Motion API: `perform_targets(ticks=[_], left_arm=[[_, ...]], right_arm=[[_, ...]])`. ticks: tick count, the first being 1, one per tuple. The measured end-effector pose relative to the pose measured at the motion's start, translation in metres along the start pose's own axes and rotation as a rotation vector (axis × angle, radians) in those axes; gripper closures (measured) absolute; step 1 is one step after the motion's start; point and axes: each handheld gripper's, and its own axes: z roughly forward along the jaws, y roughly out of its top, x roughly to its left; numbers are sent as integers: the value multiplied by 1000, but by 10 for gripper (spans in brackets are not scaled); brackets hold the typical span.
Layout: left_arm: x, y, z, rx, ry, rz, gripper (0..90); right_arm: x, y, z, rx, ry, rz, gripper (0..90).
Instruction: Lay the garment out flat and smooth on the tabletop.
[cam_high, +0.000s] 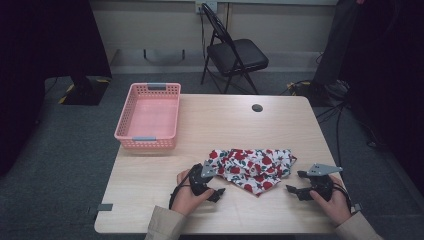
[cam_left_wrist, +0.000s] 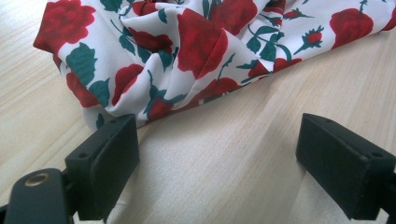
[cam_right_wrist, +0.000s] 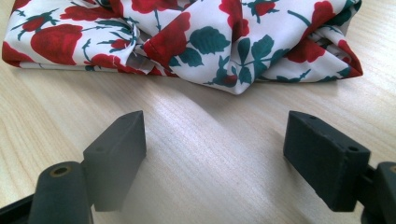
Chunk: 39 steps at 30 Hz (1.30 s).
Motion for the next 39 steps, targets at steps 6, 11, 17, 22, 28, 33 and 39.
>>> perform_targets(ticks=[6, 11, 17, 22, 28, 33, 39], left_arm=[[0, 0, 0, 1, 0, 0, 125], [1, 0, 0, -1, -2, 1, 136], [0, 3, -6, -22, -13, -58, 162], [0, 13, -13, -62, -13, -47, 187], [1, 19, -16, -87, -10, -46, 272], [2, 22, -6, -78, -18, -29, 359], [5, 24, 2, -70, -4, -23, 457]], right_arm=[[1, 1, 1, 4, 4, -3, 171], [1, 1, 2, 6, 14, -16, 159], [3, 4, -4, -40, 11, -49, 197], [6, 15, -10, -112, 47, -61, 245], [2, 24, -4, -147, 70, -44, 338], [-4, 24, 4, -148, 90, -14, 394], [-10, 24, 10, -156, 119, 2, 502]])
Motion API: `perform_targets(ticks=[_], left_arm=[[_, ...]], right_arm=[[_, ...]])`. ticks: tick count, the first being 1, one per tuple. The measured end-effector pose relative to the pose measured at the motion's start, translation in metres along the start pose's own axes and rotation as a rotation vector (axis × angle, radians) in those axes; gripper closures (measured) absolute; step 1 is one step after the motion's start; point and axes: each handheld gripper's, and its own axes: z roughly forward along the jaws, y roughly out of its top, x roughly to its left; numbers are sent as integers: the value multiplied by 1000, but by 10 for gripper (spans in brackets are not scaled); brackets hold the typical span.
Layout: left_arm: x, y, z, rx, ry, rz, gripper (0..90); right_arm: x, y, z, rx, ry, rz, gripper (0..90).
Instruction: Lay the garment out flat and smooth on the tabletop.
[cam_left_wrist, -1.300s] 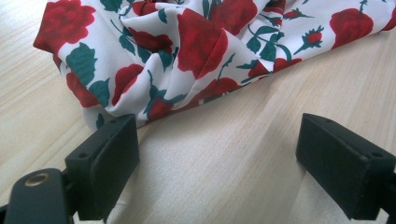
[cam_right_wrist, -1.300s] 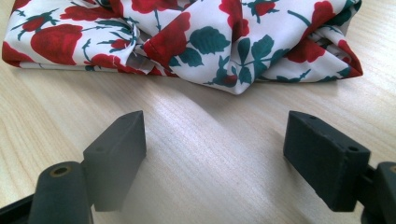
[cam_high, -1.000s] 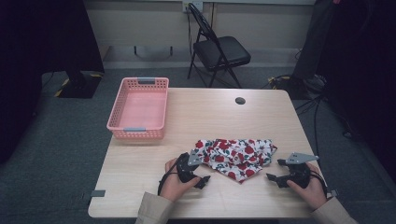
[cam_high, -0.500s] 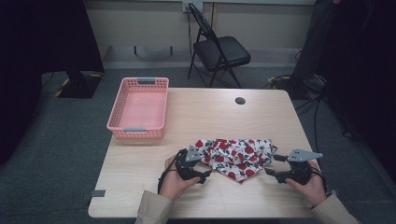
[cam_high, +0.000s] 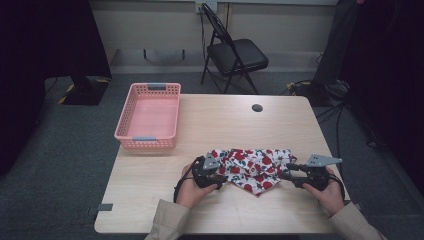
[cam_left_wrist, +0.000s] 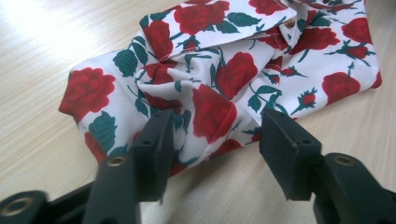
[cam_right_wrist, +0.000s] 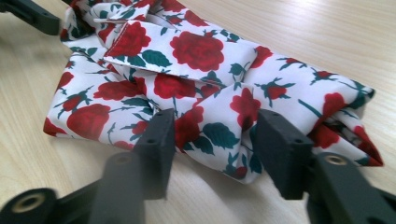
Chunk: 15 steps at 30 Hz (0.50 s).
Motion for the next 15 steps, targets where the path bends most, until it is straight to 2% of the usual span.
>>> perform_targets(ticks=[8, 11, 15], left_arm=[[-4, 3, 3, 11, -13, 23, 546], [-4, 3, 3, 12, -9, 24, 619], [-5, 4, 0, 21, -11, 27, 778]], right_arm=[[-2, -1, 1, 3, 3, -4, 627], [-1, 0, 0, -2, 11, -13, 694], [1, 0, 0, 2, 19, -27, 778]])
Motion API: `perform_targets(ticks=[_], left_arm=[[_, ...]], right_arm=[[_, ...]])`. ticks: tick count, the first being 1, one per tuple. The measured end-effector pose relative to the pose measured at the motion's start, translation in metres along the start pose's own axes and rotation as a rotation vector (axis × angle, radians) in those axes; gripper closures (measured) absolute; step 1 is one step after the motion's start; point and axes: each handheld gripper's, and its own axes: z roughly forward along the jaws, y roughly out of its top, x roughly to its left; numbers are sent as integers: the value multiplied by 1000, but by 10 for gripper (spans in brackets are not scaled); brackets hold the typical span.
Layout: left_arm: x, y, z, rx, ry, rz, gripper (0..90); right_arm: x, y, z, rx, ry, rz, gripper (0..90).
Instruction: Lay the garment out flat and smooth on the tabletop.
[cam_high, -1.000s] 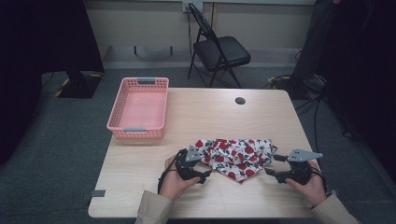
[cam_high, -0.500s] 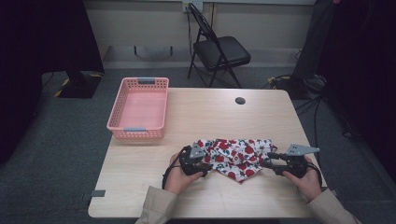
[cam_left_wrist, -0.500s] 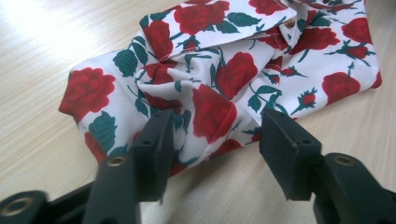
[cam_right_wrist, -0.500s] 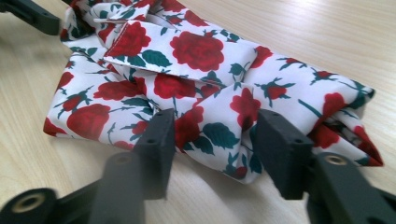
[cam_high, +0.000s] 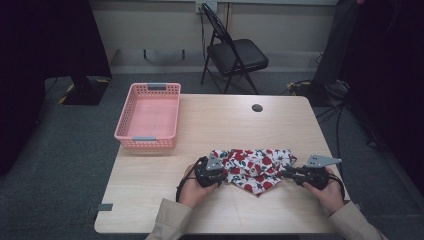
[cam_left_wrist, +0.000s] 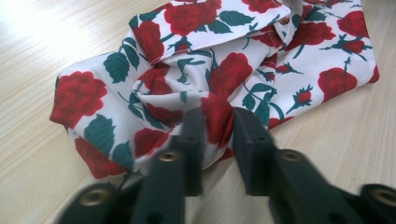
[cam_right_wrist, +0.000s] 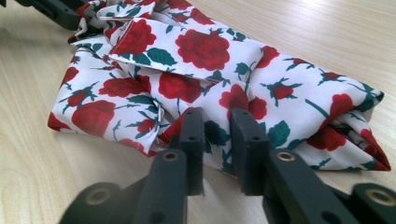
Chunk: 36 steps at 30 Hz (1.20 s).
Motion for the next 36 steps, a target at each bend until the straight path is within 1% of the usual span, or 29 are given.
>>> perform_targets(ticks=[1, 2, 6, 8, 11, 16, 22, 25, 36], left_arm=[[0, 0, -1, 0, -1, -6, 804], [0, 1, -1, -4, -3, -6, 811], [-2, 2, -2, 9, -21, -8, 863], [-3, 2, -2, 14, -34, -2, 869], [-5, 3, -4, 17, -48, -10, 873], [-6, 7, -9, 2, -60, -9, 875], [-4, 8, -13, -9, -60, -13, 875], [-2, 8, -14, -17, -60, -24, 876], [7, 19, -23, -60, -36, -40, 878]], right_arm=[[0, 0, 0, -2, 4, 1, 792], [0, 0, 0, -2, 2, 2, 800], [1, 0, -2, -1, 8, 0, 839], [1, 0, -3, -2, 9, -3, 849], [3, 1, -5, -1, 16, -16, 854], [4, 3, -9, -8, 19, -16, 862], [4, 6, -13, -18, 21, -23, 867], [3, 8, -14, -21, 22, -23, 868], [-1, 14, -17, -36, 11, -17, 868]])
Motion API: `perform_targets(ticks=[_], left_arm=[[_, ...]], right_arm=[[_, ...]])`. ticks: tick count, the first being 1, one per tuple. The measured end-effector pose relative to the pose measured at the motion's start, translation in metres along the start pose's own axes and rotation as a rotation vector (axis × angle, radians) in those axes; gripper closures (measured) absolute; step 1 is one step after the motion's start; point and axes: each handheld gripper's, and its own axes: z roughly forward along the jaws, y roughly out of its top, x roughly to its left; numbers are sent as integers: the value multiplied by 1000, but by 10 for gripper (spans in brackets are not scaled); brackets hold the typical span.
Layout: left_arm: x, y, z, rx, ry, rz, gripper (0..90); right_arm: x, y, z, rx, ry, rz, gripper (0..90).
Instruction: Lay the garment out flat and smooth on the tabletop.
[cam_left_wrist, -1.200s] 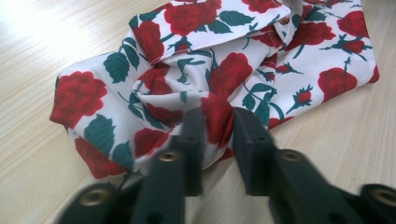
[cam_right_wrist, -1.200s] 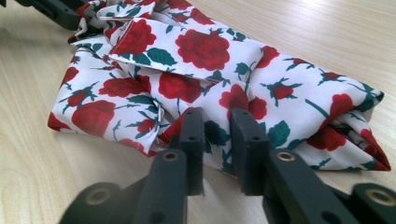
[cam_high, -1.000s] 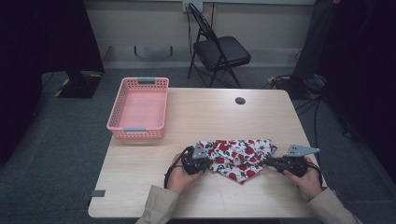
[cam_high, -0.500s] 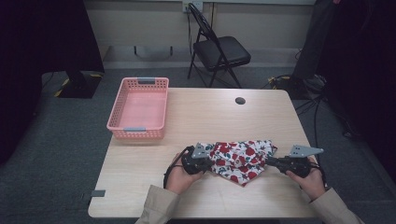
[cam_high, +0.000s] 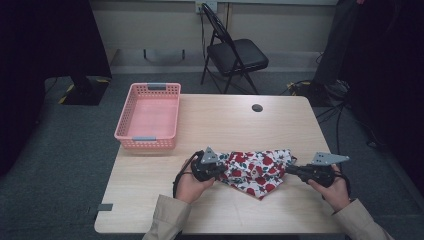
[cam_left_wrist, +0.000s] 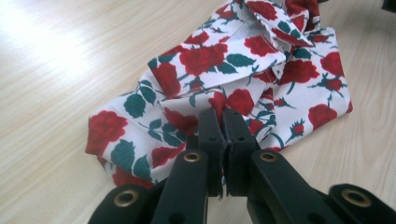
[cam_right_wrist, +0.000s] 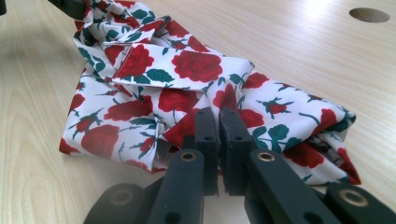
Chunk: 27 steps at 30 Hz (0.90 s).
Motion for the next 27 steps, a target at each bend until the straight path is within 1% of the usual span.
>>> perform_targets(ticks=[4, 8, 12, 15, 19, 22, 27], left_arm=[[3, 4, -1, 3, 11, 6, 879], [6, 10, -3, -6, 20, 9, 879], [7, 14, -1, 11, 24, 24, 879], [9, 18, 0, 11, 29, 31, 879], [12, 24, -1, -4, 35, 23, 879], [15, 30, -1, -11, 41, 25, 879], [20, 38, -1, -10, 52, 25, 880]], right_arm=[[-2, 4, -1, -15, 1, 11, 867], [-6, 8, -2, -21, -5, 16, 867], [-8, 13, -3, -35, -4, 23, 866], [-9, 16, -2, -35, -7, 23, 866], [-13, 20, -1, -36, -15, 27, 864], [-16, 23, 0, -40, -19, 33, 867], [-18, 28, 1, -39, -26, 28, 868]])
